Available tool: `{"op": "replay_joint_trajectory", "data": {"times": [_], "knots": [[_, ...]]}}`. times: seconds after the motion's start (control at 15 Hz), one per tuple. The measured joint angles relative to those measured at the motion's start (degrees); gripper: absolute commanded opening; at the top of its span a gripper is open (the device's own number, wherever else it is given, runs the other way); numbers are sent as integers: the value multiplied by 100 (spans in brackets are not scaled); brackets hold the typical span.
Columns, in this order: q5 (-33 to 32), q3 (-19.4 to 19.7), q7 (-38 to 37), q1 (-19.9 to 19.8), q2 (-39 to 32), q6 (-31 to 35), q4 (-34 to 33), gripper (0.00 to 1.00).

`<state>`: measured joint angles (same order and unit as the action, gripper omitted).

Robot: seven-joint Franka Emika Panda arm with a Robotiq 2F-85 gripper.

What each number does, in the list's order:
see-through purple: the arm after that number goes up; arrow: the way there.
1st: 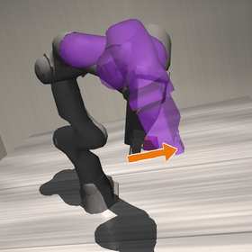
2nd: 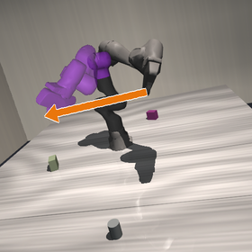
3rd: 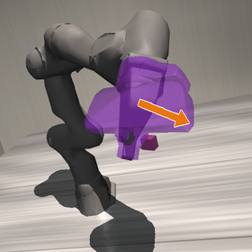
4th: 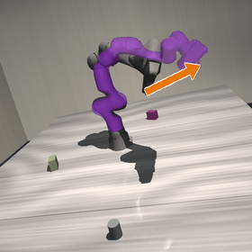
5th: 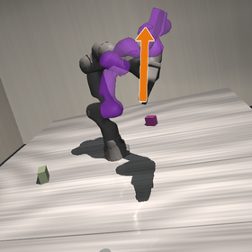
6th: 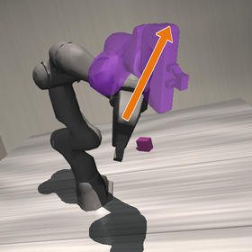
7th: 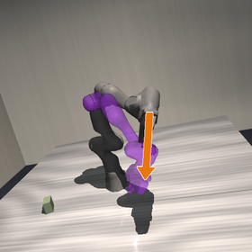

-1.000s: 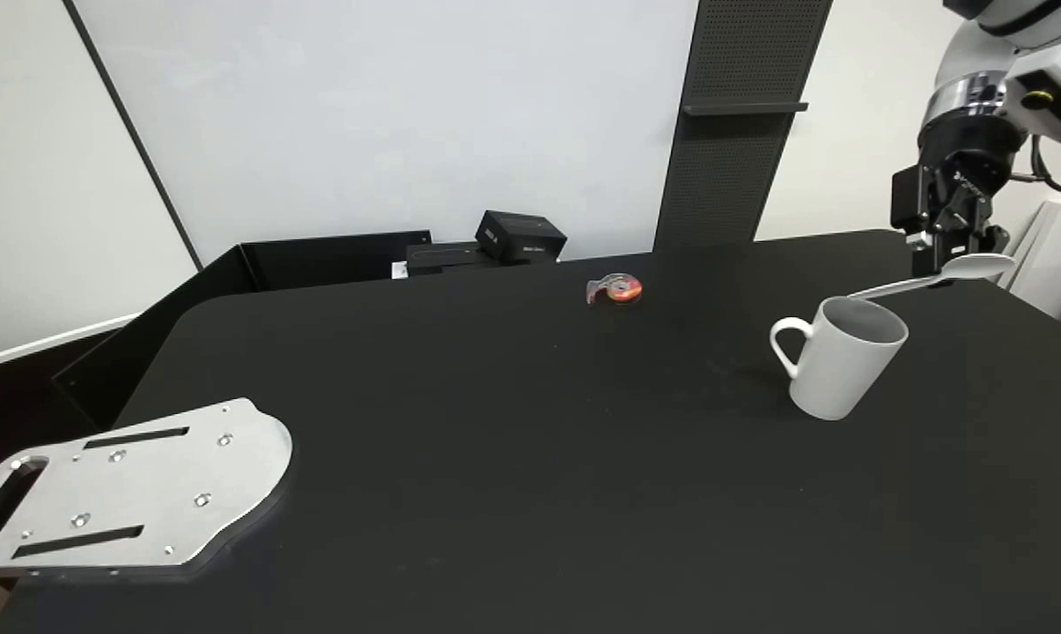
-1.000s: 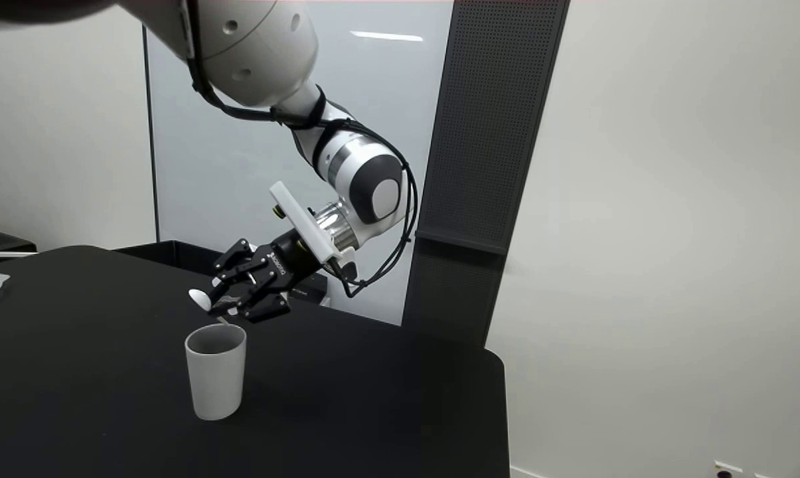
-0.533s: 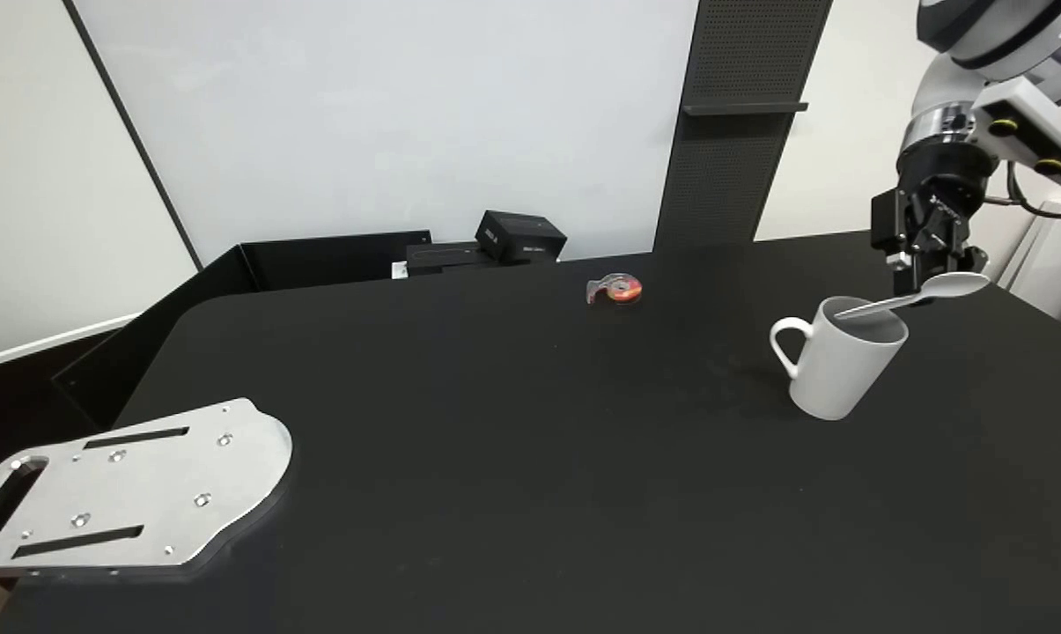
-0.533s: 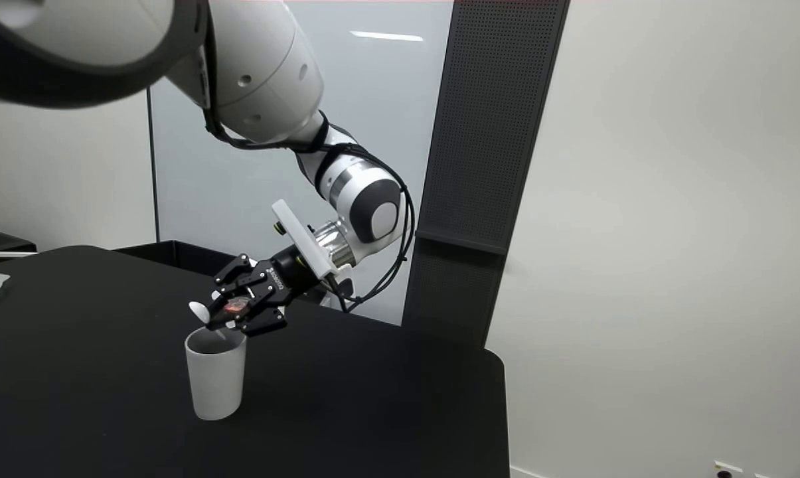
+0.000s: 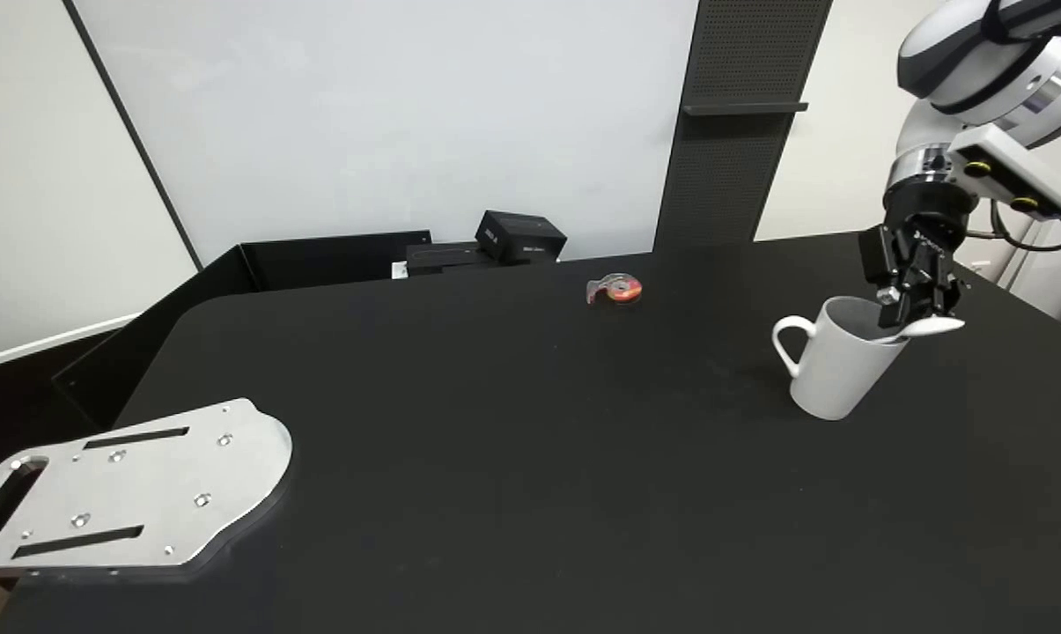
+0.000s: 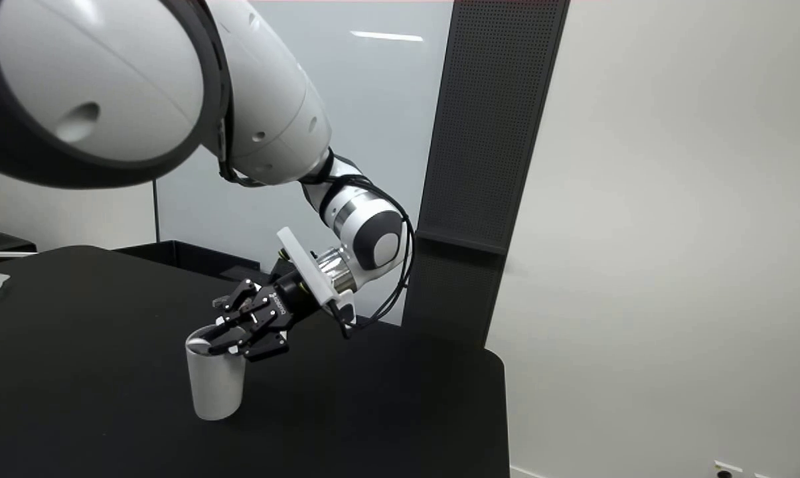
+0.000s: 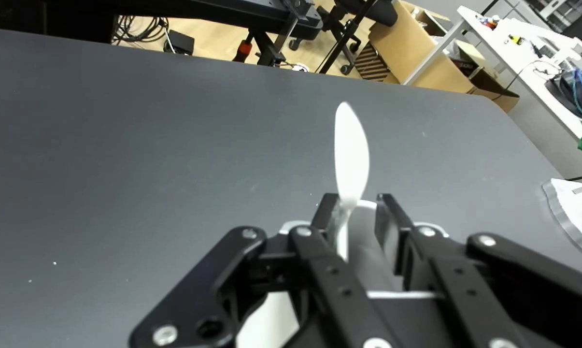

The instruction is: Put the spoon in the mug

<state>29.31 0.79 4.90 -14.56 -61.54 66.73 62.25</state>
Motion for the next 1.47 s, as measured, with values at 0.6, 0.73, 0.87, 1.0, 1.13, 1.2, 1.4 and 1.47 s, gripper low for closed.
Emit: {"op": "replay_joint_trajectory", "data": {"times": [0.6, 0.73, 0.87, 1.0, 1.13, 1.2, 1.4, 1.47], "knots": [[-345, -108, 15, 176, 206, -28, -365, 100], [-568, -103, 112, 274, 367, 51, -364, 100], [-917, -80, 329, 416, 567, 329, -337, 100], [-1279, -56, 623, 570, 804, 649, -230, 100], [-1680, -19, 943, 722, 1067, 1041, -9, 100], [-1882, -4, 1096, 789, 1206, 1291, 153, 100], [-2498, -27, 1494, 931, 1660, 2236, 826, 100], [-2652, -43, 1652, 963, 1823, 2592, 1099, 100]]}}
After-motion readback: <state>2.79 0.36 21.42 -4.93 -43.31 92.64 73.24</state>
